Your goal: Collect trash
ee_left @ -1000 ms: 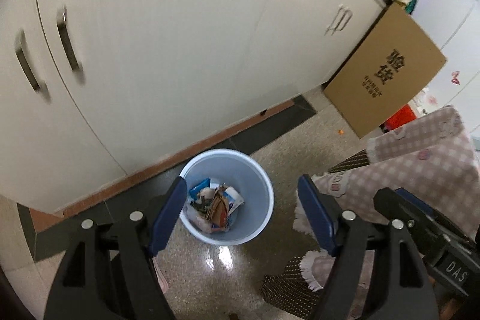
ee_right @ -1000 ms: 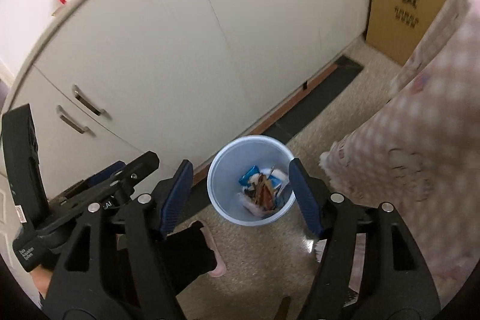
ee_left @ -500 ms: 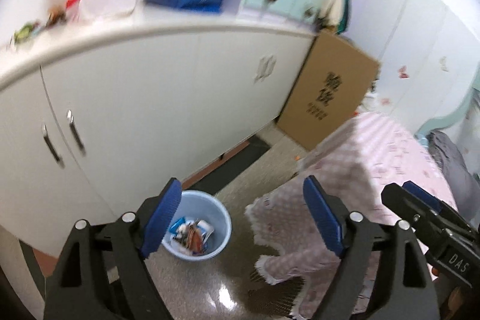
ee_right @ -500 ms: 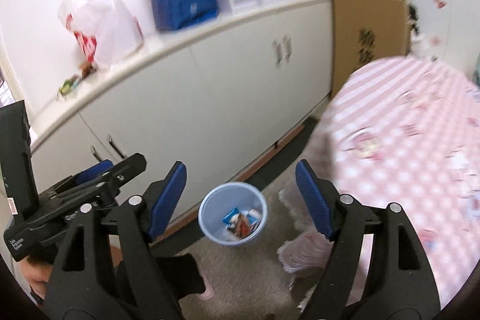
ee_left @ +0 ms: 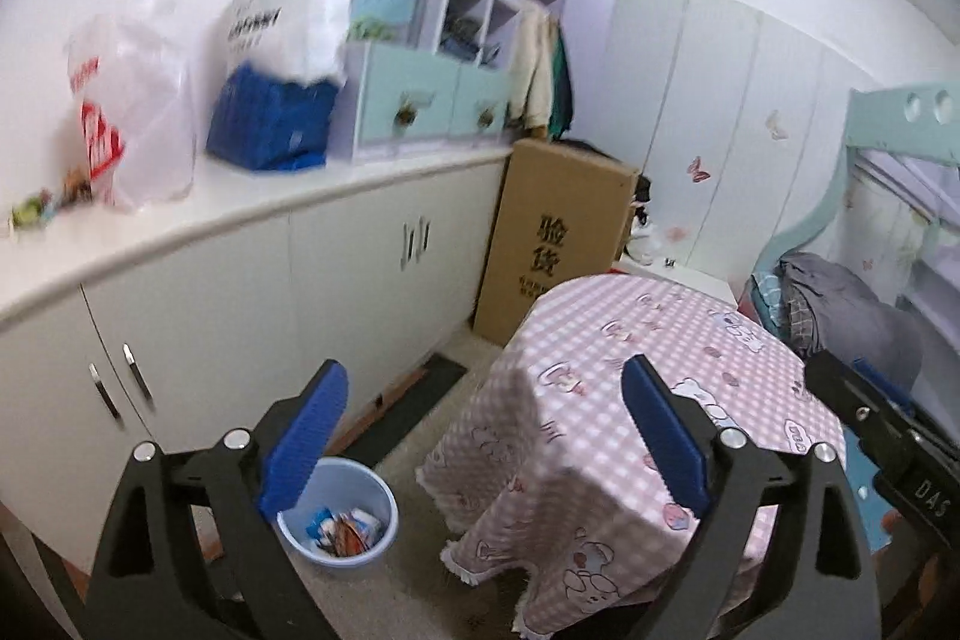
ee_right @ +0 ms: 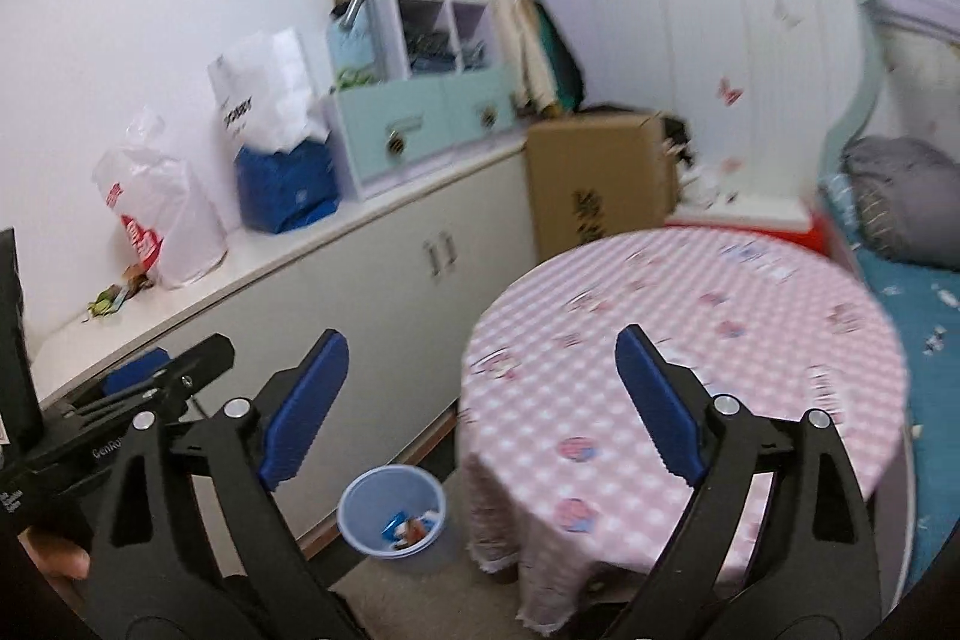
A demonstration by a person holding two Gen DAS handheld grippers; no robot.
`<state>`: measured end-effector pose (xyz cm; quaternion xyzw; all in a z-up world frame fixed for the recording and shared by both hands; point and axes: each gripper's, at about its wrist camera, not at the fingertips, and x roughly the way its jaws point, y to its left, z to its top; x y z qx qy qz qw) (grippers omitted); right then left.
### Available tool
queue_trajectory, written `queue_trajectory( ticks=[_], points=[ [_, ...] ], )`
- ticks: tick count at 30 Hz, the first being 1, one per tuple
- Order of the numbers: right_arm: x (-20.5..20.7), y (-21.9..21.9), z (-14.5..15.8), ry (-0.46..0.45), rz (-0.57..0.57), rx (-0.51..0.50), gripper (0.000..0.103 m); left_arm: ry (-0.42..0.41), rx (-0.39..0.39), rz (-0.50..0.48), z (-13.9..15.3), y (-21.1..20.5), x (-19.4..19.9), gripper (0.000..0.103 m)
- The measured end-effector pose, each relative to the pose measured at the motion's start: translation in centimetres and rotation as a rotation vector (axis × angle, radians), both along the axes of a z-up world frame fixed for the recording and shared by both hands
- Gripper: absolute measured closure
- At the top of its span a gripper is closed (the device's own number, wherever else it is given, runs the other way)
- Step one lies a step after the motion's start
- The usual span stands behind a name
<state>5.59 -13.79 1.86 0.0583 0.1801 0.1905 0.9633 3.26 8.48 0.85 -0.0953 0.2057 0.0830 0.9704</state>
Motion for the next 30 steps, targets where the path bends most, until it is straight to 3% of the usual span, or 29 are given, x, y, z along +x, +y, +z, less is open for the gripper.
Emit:
queue_trajectory(
  ticks=[7,10,16,30],
  points=[
    [-5.0,-4.2,1.4,-0.105,-0.109,-0.001,0.010,-0.077,0.083,-0.084,2.7,-4.9,-3.6,0.012],
    [-6.7,-5.0,1.4,-0.143,-0.142,-0.005,0.010,-0.122,0.121,-0.079,3.3,-6.2,-4.9,0.012],
    [-9.1,-5.6,1.2,-0.212,-0.181,-0.019,0.009,-0.174,0.138,-0.116,3.7,-7.8,-6.6,0.011],
    [-10.6,-6.3,0.5,-0.268,-0.242,-0.046,0.009,-0.171,0.174,-0.146,2.9,-9.3,-6.8,0.009]
  ],
)
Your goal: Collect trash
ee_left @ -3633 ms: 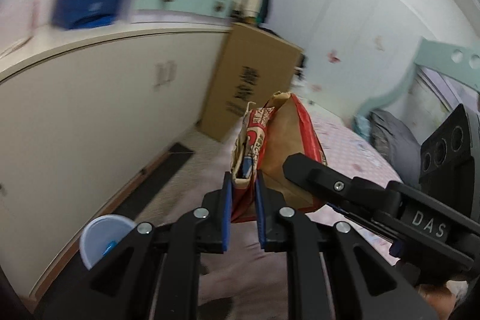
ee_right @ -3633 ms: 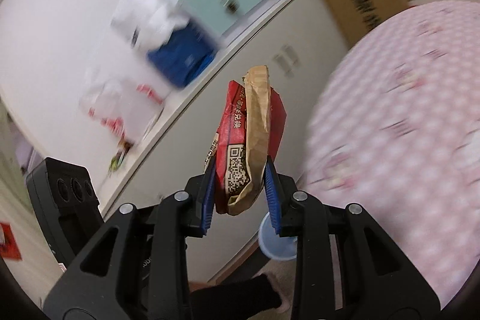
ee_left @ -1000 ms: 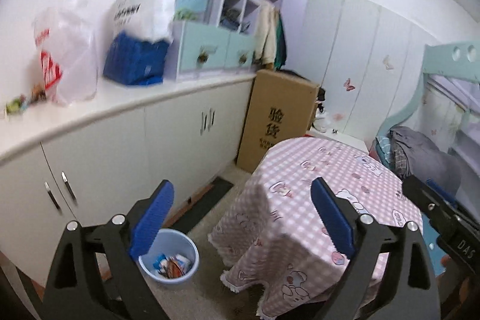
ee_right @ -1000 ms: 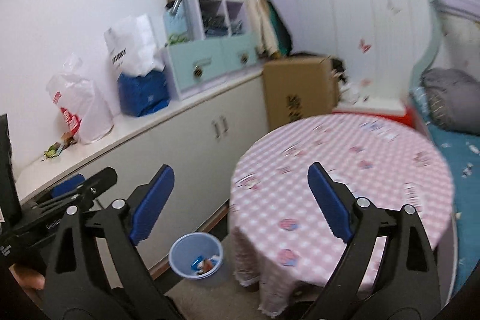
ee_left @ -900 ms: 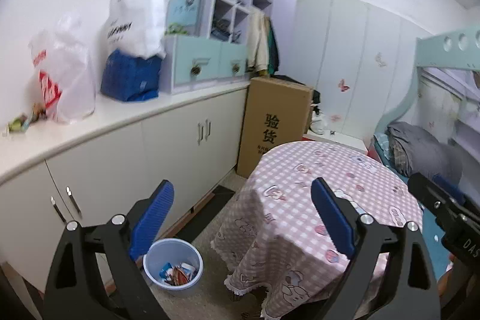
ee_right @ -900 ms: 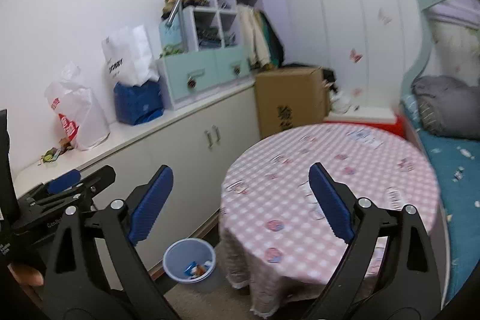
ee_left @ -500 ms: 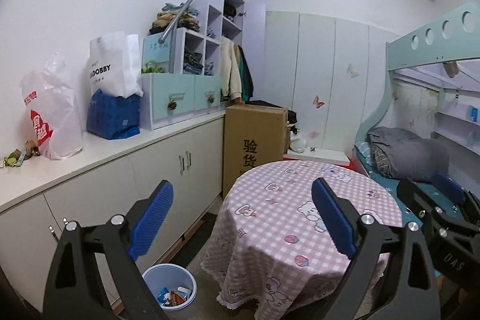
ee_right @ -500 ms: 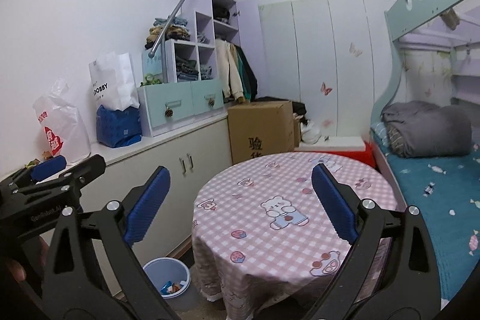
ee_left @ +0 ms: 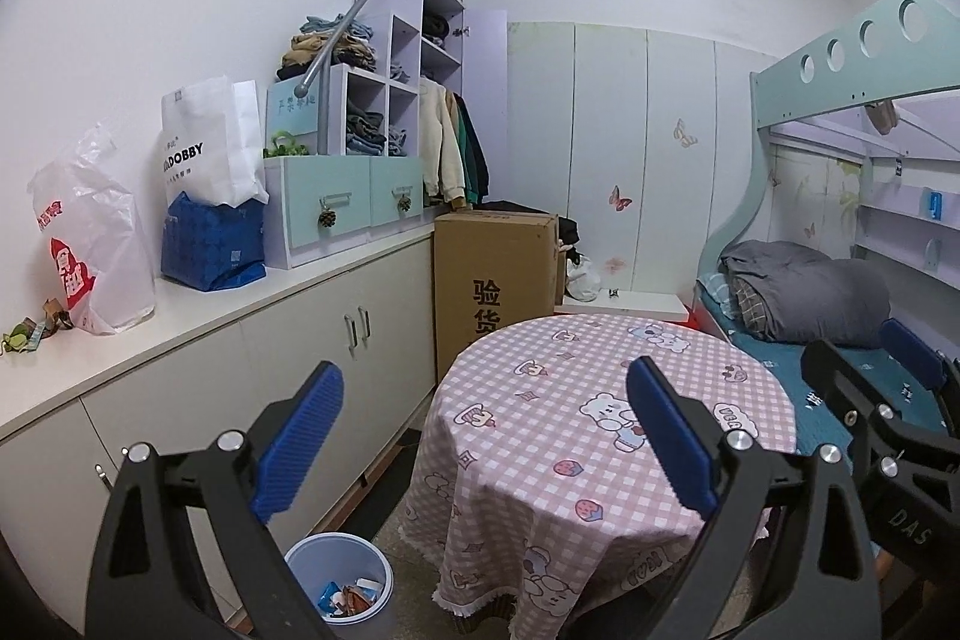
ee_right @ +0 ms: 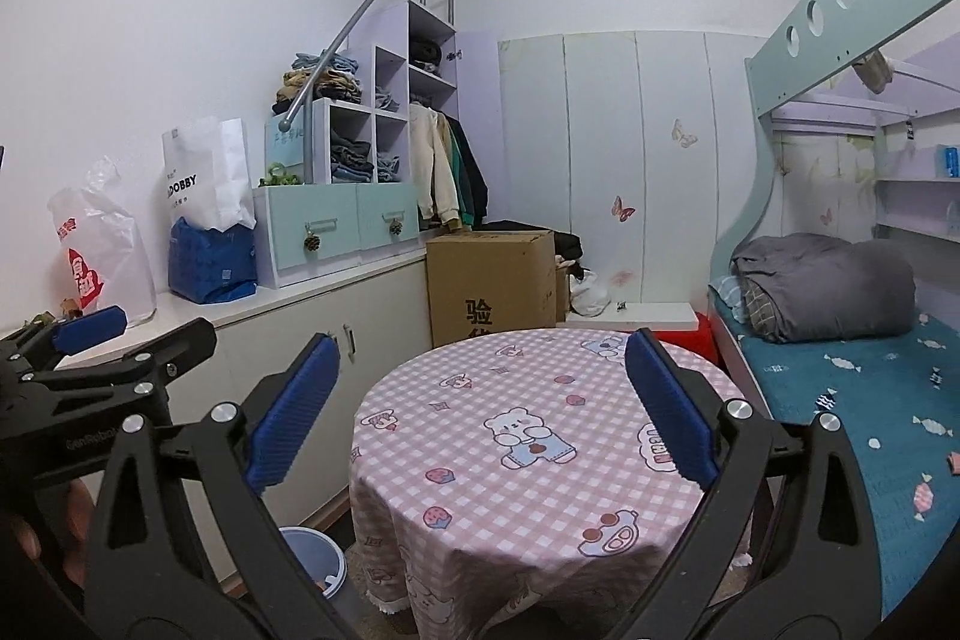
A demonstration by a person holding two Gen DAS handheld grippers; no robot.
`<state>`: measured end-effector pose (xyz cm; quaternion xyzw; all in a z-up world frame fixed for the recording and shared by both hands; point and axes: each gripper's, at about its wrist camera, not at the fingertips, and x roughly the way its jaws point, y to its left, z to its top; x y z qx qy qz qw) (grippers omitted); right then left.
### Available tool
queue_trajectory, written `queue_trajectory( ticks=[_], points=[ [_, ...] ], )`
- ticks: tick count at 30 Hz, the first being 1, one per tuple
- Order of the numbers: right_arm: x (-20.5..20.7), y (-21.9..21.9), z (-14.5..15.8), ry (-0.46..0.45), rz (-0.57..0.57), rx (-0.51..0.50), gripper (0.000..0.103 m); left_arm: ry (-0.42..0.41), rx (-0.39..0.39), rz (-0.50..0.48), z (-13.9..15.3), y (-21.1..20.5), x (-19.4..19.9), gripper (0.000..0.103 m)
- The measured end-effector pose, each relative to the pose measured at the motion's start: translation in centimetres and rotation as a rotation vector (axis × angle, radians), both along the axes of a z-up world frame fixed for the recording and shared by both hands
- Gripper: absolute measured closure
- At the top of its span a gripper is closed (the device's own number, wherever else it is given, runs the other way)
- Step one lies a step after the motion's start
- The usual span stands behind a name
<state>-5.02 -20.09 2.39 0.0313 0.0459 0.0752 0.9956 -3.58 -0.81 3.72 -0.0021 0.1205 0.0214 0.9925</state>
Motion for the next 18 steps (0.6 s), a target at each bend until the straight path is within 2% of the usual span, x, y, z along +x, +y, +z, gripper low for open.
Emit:
queue_trajectory(
  ticks=[18],
  points=[
    [0.39,0.63,-0.09,0.017,0.019,-0.010,0.009,0.010,0.021,0.012,-0.40,0.02,0.37,0.009]
  ],
)
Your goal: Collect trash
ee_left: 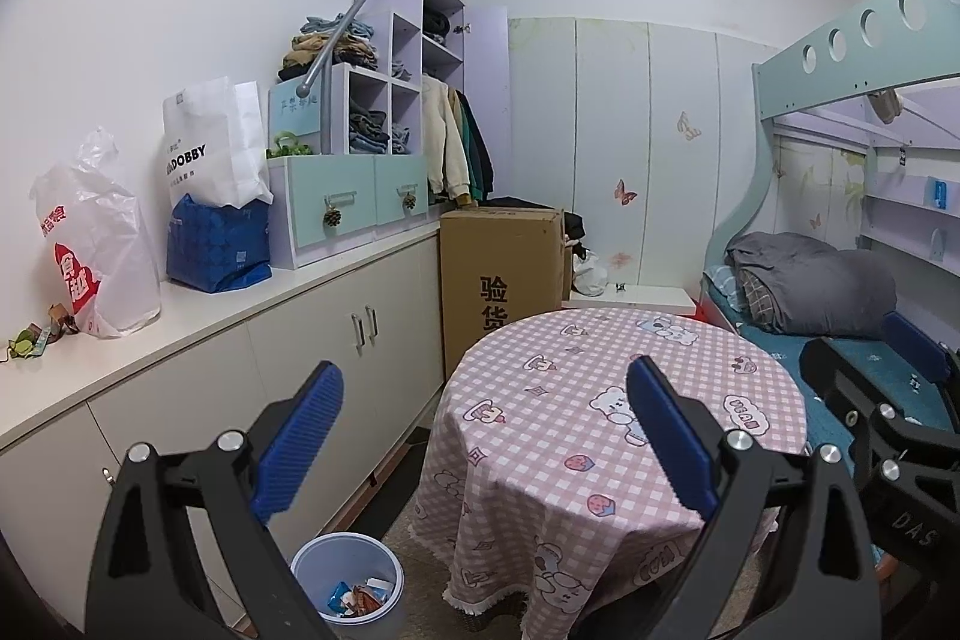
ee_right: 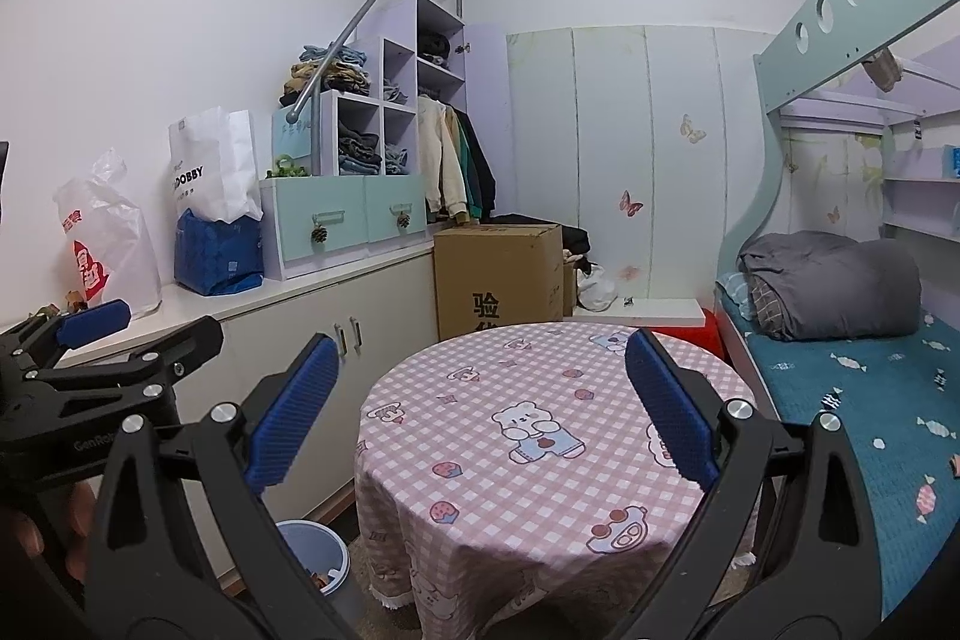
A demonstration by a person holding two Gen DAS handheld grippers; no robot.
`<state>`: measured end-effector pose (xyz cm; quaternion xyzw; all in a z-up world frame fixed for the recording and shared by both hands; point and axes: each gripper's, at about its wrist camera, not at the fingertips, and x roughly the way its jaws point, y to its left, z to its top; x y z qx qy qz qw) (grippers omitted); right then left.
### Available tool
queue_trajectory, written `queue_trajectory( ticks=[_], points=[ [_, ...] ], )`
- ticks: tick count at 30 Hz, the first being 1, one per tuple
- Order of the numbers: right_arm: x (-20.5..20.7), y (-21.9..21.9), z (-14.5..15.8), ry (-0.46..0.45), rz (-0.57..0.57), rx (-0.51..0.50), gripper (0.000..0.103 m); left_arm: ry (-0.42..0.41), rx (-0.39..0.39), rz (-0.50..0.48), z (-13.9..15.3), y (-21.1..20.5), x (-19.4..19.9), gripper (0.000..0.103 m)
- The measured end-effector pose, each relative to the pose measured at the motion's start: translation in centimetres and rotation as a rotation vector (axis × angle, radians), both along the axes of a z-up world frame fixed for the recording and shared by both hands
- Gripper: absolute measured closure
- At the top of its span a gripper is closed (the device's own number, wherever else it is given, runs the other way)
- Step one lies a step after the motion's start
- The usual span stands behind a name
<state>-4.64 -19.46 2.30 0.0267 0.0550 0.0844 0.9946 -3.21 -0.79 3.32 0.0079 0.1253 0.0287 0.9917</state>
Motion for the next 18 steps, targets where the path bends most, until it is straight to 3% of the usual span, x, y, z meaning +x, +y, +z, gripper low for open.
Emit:
queue_trajectory(
  ticks=[18],
  points=[
    [0.12,0.07,-0.20,0.005,0.005,0.004,0.008,0.002,0.009,-0.008,-0.12,0.06,-0.04,0.009]
  ],
)
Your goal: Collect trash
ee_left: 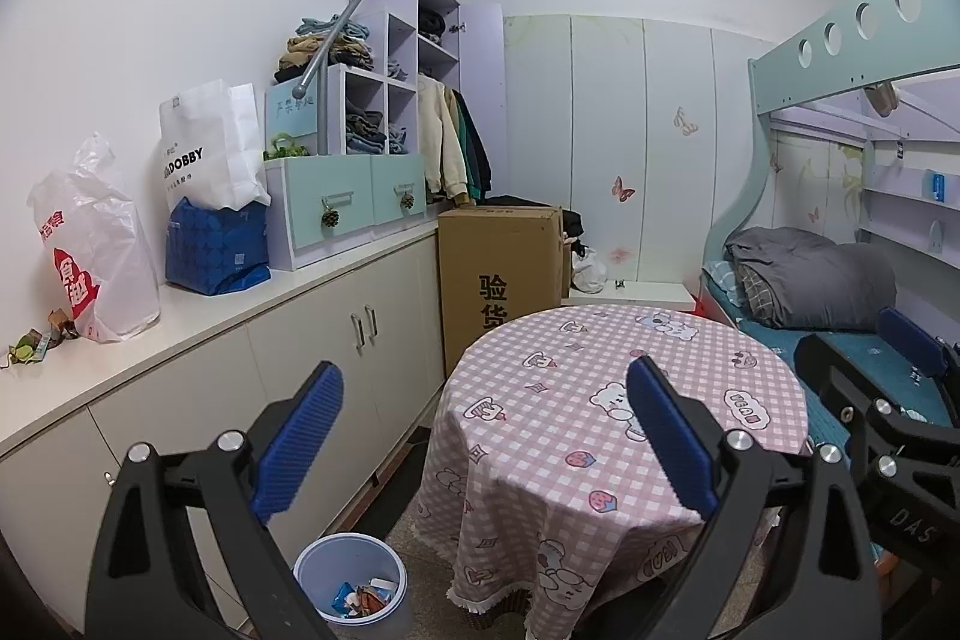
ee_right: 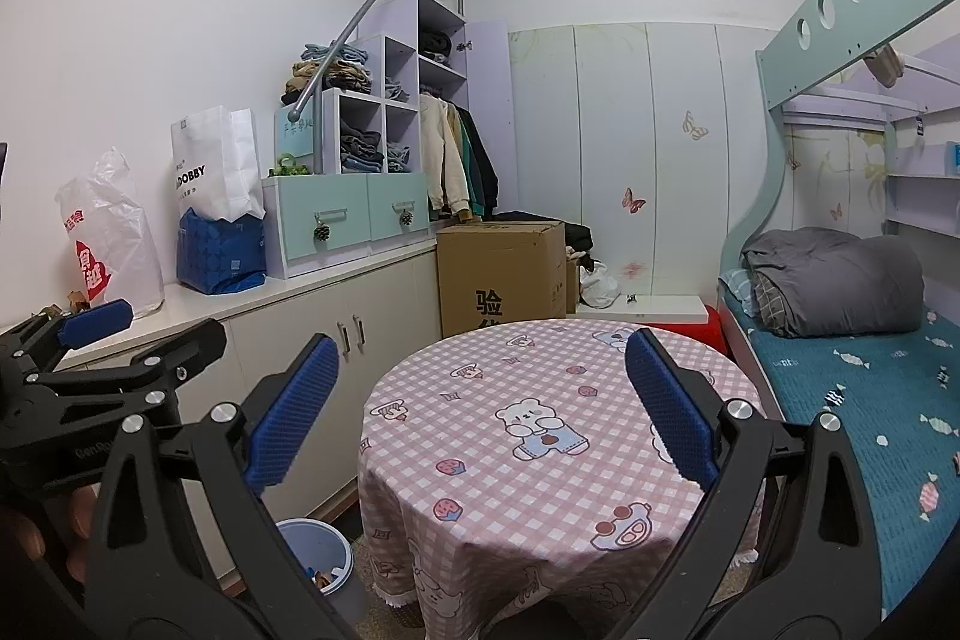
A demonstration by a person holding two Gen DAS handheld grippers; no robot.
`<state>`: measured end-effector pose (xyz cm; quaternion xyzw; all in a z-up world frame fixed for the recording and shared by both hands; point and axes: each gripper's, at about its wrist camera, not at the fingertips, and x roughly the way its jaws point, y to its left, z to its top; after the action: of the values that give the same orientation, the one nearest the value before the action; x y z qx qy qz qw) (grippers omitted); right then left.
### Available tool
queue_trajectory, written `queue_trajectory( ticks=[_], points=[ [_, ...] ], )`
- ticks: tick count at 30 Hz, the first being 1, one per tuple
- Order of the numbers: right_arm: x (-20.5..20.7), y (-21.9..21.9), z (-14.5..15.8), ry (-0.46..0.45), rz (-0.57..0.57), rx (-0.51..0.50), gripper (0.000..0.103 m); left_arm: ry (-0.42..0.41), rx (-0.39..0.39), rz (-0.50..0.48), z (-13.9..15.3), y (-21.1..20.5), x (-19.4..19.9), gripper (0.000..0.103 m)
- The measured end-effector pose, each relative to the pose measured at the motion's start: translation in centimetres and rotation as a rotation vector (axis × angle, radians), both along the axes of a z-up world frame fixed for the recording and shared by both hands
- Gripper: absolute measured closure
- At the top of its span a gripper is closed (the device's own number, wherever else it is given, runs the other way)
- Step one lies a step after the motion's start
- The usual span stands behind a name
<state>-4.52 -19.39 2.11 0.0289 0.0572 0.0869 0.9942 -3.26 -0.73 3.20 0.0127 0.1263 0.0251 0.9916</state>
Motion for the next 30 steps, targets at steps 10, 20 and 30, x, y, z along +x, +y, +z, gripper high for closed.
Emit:
queue_trajectory(
  ticks=[10,20,30],
  points=[
    [-0.13,0.05,-0.37,0.005,0.001,0.000,0.009,0.002,0.000,0.000,-0.03,0.12,-0.07,0.009],
    [-0.08,-0.09,-0.82,0.013,0.006,0.001,0.009,0.002,0.001,0.001,-0.02,0.15,-0.06,0.009],
    [-0.09,-0.08,-0.97,0.014,0.007,0.001,0.008,0.003,0.001,0.001,-0.07,0.24,-0.09,0.009]
  ],
)
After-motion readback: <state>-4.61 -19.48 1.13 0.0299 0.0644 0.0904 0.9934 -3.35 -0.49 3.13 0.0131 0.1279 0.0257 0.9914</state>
